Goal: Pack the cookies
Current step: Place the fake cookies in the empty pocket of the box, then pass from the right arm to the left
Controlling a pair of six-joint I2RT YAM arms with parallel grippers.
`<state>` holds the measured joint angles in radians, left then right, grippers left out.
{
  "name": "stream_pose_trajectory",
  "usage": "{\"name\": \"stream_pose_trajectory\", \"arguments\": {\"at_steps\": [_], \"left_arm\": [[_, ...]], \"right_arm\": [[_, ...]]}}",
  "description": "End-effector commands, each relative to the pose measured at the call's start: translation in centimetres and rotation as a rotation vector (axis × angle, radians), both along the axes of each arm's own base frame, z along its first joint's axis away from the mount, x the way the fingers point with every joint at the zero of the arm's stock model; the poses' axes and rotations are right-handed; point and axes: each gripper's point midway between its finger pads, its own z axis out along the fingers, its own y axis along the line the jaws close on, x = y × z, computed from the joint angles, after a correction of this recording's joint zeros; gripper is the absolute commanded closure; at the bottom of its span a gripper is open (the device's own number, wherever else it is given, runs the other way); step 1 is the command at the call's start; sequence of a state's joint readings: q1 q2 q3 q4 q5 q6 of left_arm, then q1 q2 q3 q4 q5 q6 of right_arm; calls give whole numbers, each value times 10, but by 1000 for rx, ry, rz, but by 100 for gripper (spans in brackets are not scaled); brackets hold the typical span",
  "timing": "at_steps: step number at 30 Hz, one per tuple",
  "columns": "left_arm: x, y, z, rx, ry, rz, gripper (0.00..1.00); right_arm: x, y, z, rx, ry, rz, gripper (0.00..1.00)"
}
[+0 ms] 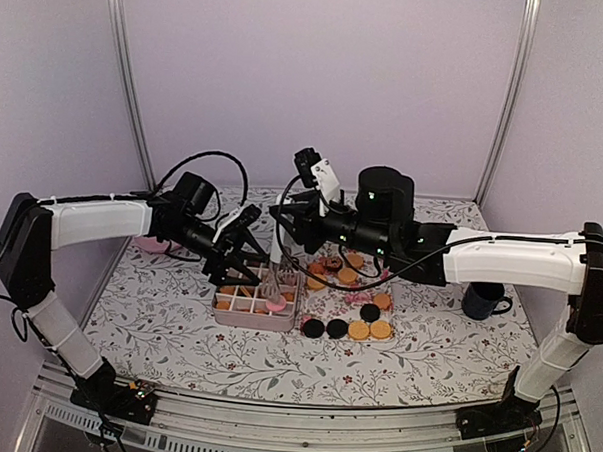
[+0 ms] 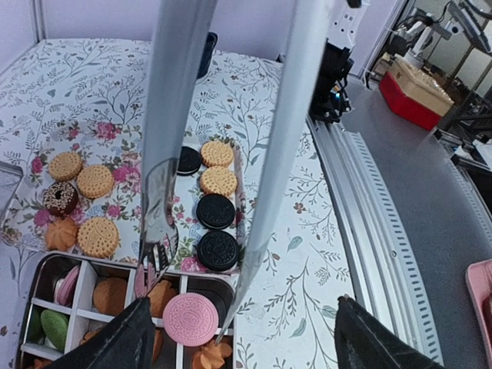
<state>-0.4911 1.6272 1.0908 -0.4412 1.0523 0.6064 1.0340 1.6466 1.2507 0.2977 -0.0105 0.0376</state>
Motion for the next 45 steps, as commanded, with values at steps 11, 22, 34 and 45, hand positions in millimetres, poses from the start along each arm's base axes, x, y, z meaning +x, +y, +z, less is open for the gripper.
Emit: {"name": "stream_pose_trajectory", "arguments": {"at_steps": [11,22,34,45], "left_arm": [[-27,5,3,-15,78,-41,34],[-33,3,7,-48,111,-68,46],[-41,4,14,-65,115,-95,78],[-39,10,21,-31,61,-86,100]], "right_arm": [[-18,-2,78,225,-83,80,69],[-21,4,84,301,-71,116,69],[-21,11,86,360,-64,141,70],[-17,-9,41,213,53,208,20]]}}
